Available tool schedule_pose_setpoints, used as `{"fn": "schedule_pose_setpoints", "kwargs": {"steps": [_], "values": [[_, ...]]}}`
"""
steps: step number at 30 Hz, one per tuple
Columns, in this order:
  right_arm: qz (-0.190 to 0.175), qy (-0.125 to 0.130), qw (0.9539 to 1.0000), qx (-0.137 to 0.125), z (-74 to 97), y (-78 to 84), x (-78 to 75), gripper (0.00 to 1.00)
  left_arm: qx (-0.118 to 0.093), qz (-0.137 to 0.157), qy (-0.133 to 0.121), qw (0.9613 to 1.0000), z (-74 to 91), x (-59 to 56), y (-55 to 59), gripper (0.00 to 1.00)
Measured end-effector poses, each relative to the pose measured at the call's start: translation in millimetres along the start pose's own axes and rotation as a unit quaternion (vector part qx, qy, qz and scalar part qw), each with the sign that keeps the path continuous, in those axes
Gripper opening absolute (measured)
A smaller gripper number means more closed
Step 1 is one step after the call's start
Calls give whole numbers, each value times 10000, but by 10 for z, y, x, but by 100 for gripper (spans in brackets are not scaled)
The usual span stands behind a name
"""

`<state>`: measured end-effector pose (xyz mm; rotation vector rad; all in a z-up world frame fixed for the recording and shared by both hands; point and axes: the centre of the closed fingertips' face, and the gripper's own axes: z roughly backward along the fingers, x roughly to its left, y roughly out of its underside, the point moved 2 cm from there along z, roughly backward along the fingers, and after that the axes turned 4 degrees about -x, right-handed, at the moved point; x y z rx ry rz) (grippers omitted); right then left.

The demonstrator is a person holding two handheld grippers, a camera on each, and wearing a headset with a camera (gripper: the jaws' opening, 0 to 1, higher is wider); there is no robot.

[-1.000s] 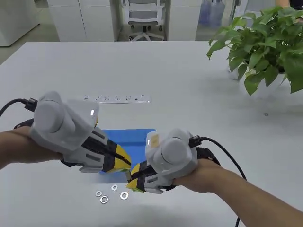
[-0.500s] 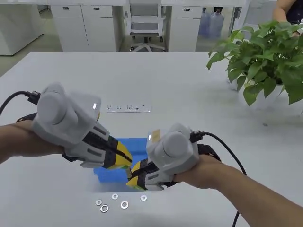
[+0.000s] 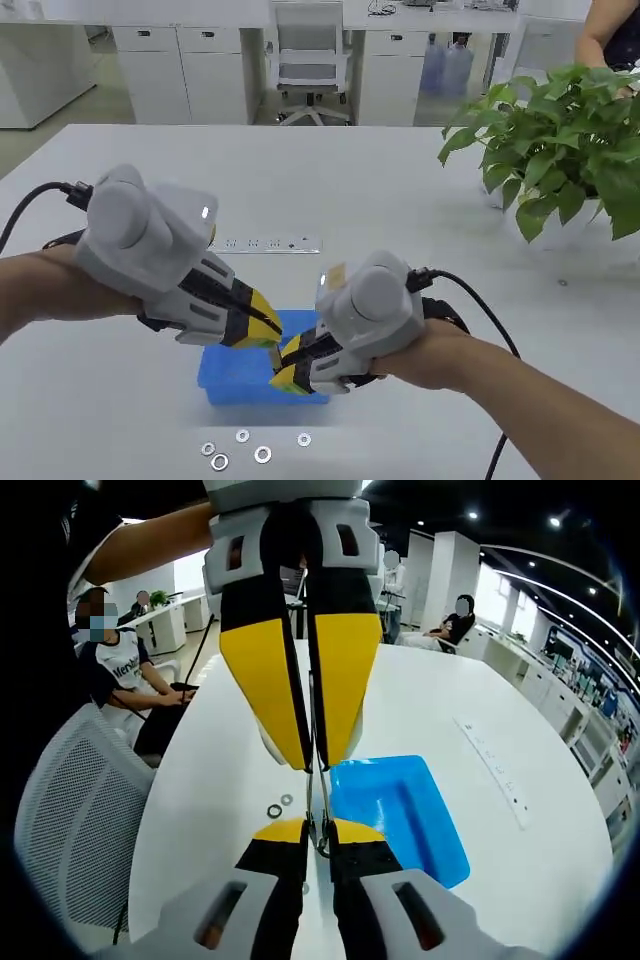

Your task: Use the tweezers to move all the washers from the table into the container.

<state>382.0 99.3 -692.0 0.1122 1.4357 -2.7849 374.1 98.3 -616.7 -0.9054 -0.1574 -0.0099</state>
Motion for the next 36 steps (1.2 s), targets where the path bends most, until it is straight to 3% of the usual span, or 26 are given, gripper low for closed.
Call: {"fn": "schedule_pose_setpoints", "kwargs": {"steps": [17, 36], "values": [[-48, 47, 10000, -74, -64, 11, -310, 9, 56, 22, -22, 10000, -38, 304, 55, 6], [-138, 122, 9998, -50, -180, 251, -603, 9, 78, 58, 102, 9999, -272, 585, 233, 6]]}}
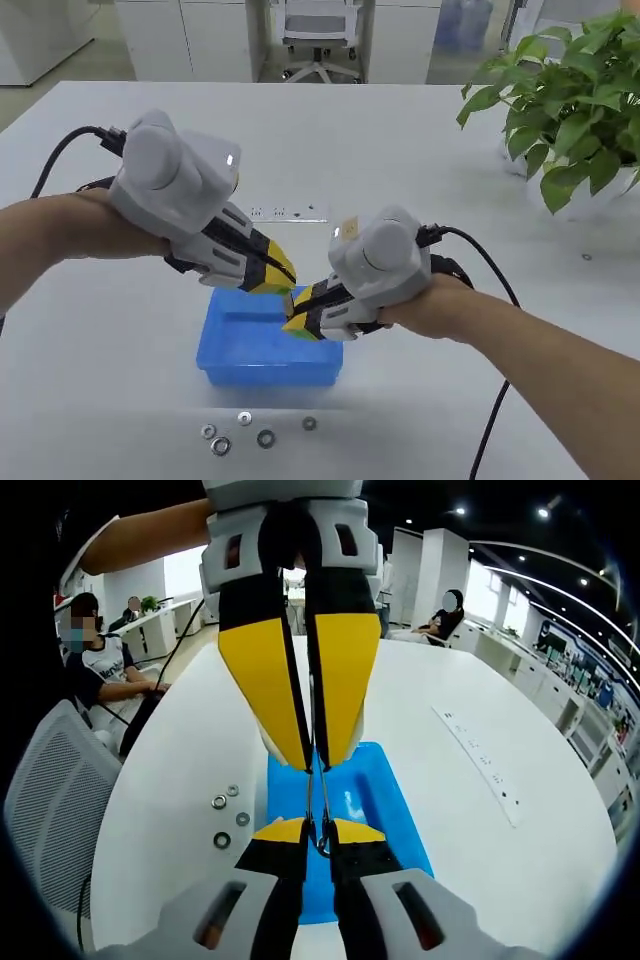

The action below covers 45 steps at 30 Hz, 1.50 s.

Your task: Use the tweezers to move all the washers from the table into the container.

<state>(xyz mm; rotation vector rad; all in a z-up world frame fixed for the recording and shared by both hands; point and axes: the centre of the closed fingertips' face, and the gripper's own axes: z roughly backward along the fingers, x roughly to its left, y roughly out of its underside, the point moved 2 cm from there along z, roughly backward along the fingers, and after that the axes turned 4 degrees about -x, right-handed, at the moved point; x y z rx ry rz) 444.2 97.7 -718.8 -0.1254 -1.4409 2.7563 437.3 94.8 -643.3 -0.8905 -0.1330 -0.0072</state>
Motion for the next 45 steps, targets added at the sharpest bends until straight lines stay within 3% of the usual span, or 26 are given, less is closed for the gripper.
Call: {"fn": "schedule_pose_setpoints", "kwargs": {"steps": [14, 25, 45], "values": [[-22, -40, 10000, 67, -142, 203, -110, 10, 110, 40, -12, 9999, -170, 101, 192, 6], [34, -182, 9996, 194, -220, 350, -106, 10, 155, 70, -5, 9999, -284, 88, 314, 6], [183, -308, 9986, 385, -295, 478, -99, 10, 209, 157, 84, 9996, -378, 72, 417, 6]]}}
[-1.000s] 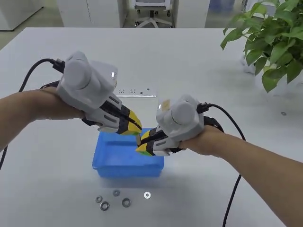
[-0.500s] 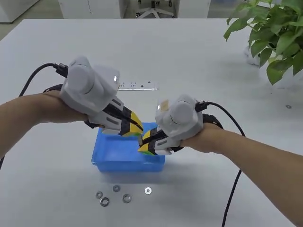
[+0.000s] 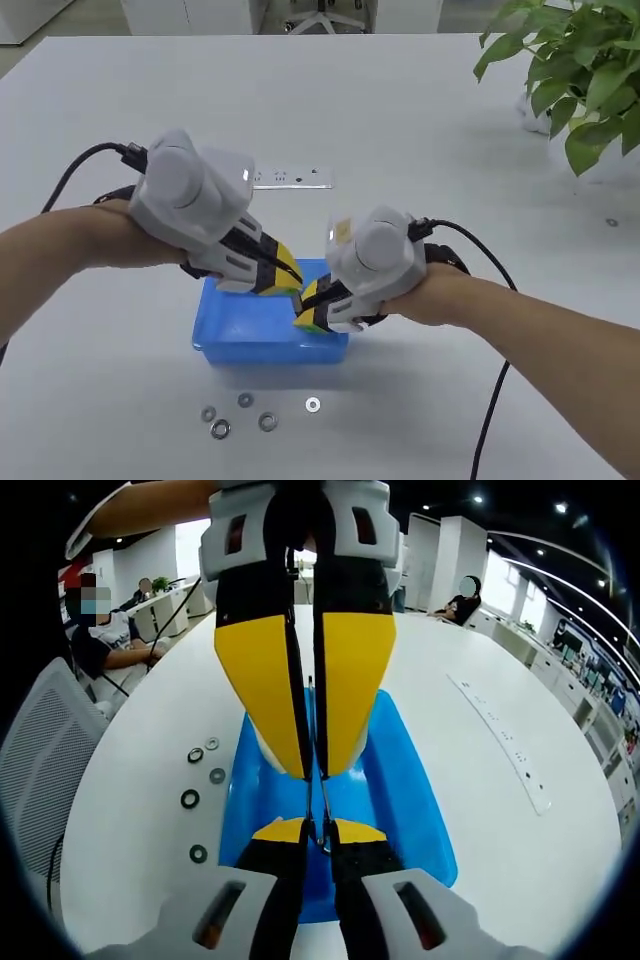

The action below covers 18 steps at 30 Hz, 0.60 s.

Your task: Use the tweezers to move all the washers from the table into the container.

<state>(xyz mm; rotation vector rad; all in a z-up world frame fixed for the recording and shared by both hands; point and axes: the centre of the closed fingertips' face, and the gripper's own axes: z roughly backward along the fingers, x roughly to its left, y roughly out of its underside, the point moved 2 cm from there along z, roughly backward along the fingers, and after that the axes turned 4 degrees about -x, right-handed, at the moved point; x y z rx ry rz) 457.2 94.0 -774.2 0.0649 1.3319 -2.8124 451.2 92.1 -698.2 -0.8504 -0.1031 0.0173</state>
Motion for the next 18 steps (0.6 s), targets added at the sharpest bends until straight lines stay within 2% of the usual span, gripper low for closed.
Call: {"fn": "schedule_pose_setpoints", "kwargs": {"steps": [9, 18], "values": [[31, 5, 10000, -10, 3, -29, 9, 11, 9, -21, -15, 10000, 30, -15, -12, 6], [80, 80, 9999, -52, 81, -107, 37, 11, -46, -69, -36, 10000, 88, -55, -112, 6]]}}
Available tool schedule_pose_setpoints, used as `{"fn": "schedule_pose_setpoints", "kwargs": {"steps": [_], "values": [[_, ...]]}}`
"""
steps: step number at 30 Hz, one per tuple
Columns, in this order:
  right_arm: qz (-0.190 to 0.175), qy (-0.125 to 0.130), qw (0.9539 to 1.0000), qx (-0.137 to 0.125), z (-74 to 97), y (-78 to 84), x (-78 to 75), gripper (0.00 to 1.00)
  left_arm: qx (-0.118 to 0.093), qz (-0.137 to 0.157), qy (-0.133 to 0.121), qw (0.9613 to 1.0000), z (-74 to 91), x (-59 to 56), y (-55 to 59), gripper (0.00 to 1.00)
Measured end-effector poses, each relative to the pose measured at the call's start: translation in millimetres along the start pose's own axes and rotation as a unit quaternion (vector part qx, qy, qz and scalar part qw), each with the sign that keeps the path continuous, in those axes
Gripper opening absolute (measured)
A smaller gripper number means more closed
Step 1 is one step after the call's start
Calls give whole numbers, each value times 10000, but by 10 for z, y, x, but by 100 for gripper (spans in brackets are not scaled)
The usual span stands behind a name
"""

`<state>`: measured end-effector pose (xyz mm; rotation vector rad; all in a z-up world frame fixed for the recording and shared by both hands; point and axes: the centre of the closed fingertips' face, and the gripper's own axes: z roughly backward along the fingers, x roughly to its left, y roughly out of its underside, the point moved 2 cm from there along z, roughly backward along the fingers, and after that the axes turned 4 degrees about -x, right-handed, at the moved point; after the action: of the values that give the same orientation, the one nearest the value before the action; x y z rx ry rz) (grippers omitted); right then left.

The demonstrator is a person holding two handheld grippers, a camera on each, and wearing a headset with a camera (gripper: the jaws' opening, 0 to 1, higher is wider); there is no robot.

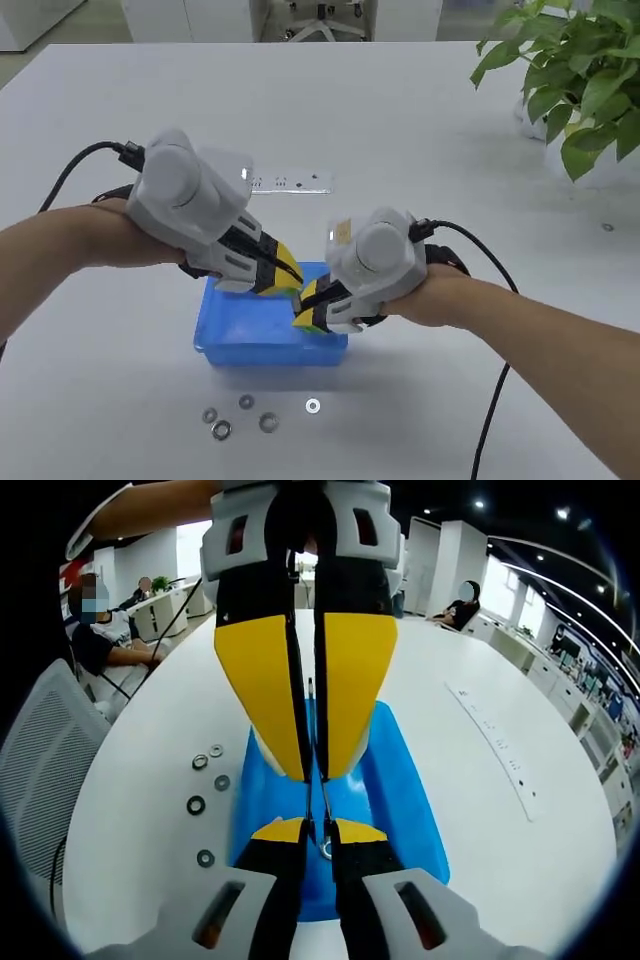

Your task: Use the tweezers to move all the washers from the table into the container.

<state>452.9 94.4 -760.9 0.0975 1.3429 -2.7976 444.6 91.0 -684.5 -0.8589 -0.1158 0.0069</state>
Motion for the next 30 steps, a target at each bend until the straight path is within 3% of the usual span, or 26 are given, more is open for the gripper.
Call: {"fn": "schedule_pose_setpoints", "kwargs": {"steps": [13, 30], "values": [[158, 210, 9996, -95, 180, -171, 52, 11, -106, -6, -69, 9999, 150, -63, -192, 6], [174, 472, 9985, -229, 374, -311, 235, 11, -203, -132, -53, 9997, 295, -262, -372, 6]]}}
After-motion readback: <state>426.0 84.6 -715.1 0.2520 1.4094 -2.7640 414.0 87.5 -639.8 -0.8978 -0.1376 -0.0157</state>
